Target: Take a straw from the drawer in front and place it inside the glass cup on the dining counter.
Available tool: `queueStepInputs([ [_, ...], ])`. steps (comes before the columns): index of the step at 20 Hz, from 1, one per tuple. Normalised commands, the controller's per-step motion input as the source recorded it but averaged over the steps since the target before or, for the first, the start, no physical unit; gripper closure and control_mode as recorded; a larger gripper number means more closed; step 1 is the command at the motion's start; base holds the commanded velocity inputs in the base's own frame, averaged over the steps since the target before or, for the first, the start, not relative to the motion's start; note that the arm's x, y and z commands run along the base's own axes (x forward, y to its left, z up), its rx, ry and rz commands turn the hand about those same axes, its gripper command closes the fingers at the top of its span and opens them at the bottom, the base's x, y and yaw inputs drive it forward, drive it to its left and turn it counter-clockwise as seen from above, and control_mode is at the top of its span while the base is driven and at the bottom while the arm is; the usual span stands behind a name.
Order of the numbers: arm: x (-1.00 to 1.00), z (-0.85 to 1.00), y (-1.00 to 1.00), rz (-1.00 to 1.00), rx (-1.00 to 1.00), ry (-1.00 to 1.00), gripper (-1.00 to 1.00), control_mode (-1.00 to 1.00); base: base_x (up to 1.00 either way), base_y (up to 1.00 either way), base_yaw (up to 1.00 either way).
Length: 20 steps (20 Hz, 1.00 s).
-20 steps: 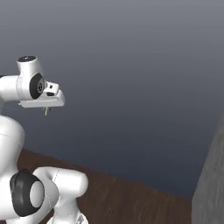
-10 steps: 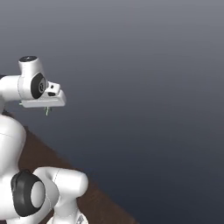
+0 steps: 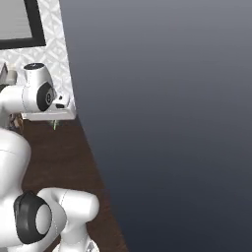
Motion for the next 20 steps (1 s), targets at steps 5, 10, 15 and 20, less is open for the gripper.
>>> queueStepInputs([
  [5,0.0,0.0,0.0,0.0,0.0,0.0,1.0,1.0,1.0,-0.26,0.73],
  [10,0.0,0.0,0.0,0.0,0.0,0.0,1.0,1.0,1.0,-0.29,0.63],
  [15,0.0,0.0,0.0,0.0,0.0,0.0,1.0,1.0,0.91,-0.39,0.63],
  [20,0.0,0.0,0.0,0.0,0.0,0.0,1.0,1.0,0.58,-0.5,0.71],
])
